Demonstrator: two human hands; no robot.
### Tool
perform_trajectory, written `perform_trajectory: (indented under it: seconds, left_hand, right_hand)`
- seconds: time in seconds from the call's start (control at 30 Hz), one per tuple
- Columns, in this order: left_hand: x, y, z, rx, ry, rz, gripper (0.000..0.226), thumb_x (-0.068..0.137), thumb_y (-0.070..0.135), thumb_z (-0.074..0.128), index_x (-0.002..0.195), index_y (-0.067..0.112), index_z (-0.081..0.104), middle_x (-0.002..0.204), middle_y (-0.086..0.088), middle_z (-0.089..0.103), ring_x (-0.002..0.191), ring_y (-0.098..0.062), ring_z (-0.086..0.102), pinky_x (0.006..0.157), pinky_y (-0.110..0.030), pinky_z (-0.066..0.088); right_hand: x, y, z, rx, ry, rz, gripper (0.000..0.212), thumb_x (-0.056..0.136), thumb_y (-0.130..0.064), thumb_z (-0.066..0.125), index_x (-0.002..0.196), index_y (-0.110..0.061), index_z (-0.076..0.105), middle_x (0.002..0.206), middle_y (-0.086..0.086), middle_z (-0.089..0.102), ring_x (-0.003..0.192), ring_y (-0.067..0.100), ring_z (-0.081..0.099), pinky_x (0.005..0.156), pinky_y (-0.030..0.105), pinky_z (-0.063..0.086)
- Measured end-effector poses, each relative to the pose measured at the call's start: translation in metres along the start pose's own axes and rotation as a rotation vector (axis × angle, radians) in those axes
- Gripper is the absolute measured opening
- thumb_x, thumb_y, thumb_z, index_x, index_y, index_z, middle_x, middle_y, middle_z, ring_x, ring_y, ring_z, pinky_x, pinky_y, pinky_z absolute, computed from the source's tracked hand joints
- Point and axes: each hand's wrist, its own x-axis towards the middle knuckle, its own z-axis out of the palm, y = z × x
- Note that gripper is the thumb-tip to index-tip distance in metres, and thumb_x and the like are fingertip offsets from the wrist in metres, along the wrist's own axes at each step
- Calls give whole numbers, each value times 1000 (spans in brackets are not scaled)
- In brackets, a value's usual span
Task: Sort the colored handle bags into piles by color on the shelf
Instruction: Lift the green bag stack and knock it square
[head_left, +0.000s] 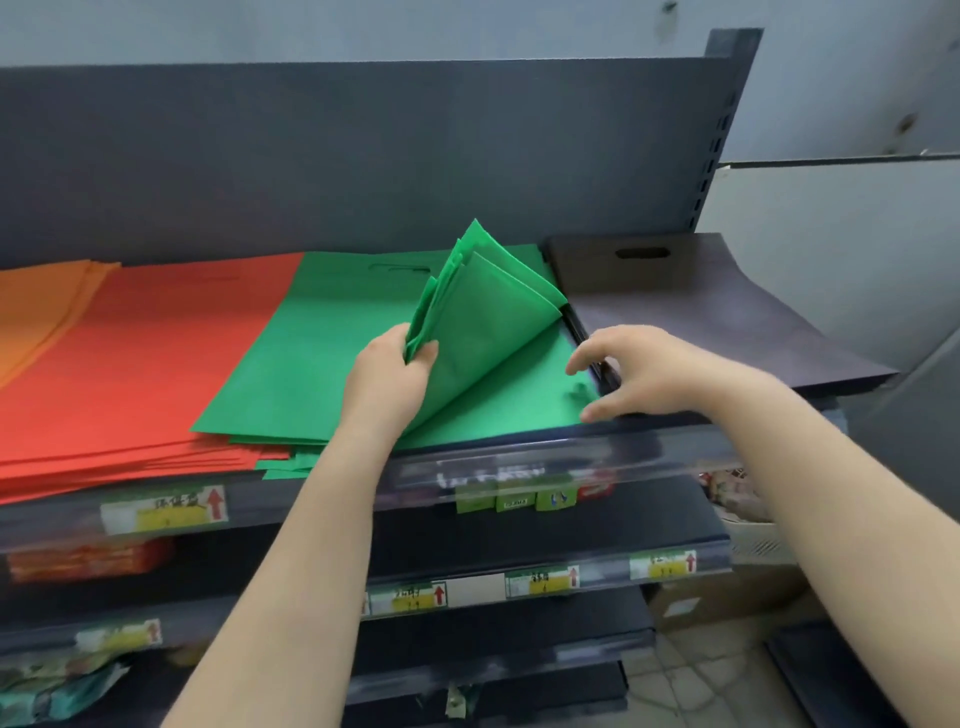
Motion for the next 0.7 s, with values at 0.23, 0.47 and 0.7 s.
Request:
perform_trajectory:
  seconds: [0.23,0.47,0.7]
  left_hand:
    - [5,-5,-1,-201,6,-117,9,96,23,52,88,21,57,70,6,52,62,-13,42,59,-28,32]
    - [3,0,-3,-165,-33,-124,6,96,26,52,98,27,57,91,4,62,89,-22,54,79,-33,39]
    - [-7,4,-2,36,-63,-8,23,99,34,45,115,25,58,99,7,64,88,-19,55,71,-30,41]
  right_hand:
    - [17,13,11,-15,-9,-51,42,66,-50,79,92,-28,55,93,-8,53,94,14,42,78,29,30]
    - [25,1,27,107,407,86,58,64,-48,81,90,-14,42,85,-2,47,83,24,48,67,32,31]
    - [51,-21,25,428,347,247,51,84,-54,61,82,-3,61,75,10,66,77,25,62,66,36,46]
